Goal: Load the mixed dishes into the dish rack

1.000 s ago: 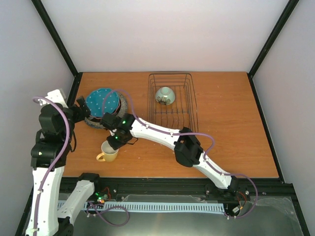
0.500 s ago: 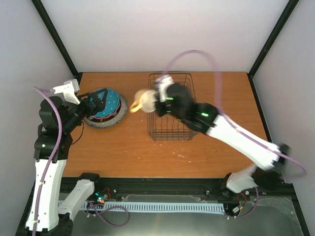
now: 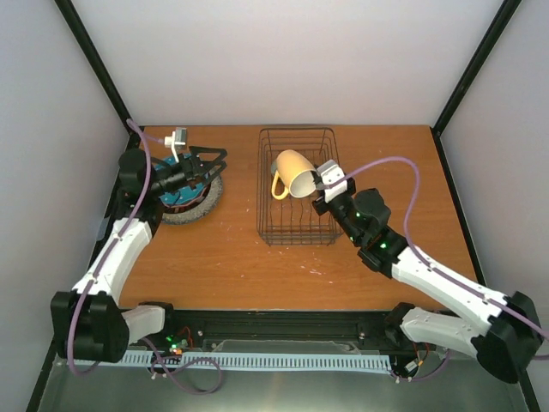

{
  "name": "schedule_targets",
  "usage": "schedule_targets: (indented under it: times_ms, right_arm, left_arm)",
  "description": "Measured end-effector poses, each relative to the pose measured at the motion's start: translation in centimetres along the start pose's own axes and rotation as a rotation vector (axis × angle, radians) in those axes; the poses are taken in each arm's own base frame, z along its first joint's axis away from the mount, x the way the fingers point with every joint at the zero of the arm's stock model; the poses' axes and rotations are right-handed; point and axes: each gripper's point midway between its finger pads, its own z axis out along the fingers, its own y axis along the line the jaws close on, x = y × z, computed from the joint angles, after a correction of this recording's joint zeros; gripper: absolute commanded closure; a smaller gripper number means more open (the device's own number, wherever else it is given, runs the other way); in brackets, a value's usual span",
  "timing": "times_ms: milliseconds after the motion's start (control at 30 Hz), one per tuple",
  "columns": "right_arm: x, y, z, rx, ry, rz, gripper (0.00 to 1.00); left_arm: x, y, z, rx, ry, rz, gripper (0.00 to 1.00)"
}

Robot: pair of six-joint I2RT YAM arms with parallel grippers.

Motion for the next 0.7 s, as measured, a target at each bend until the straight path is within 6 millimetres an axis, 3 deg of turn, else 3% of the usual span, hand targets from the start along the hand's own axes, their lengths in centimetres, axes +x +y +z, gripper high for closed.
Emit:
schedule_targets:
  times_ms: [100,267,400,567,700]
  right_arm:
    - [3.0,-0.2,2.0,-0.003,0.039,-0.032,0.97]
    - [3.1,-1.4,5.0,0.027,-0.03,-0.029,0.97]
    - [2.4,-1.4,6.4,0.017,-0.085,-0.025,0.97]
    - [0.7,-1.4,6.5,0.002,-0.163,-0.018,0.97]
    - [-0.2,-1.4,6.4,-0.002,-0.198,-0.015,0.97]
  left_arm:
    - [0.1,-0.7,0.5,0.062,0.056,-0.008,0.0]
    - [-0.2,-1.7,1.4,0.135,0.122,0.034,0.0]
    - [-0.2,0.7,2.9,0.15,0.171,-0.02,0.0]
    - [0.8,4.1,5.1,0.141,0.241,-0.114,0.0]
    - [1.3,4.5,6.7,0.163,0.279,-0.135,0.0]
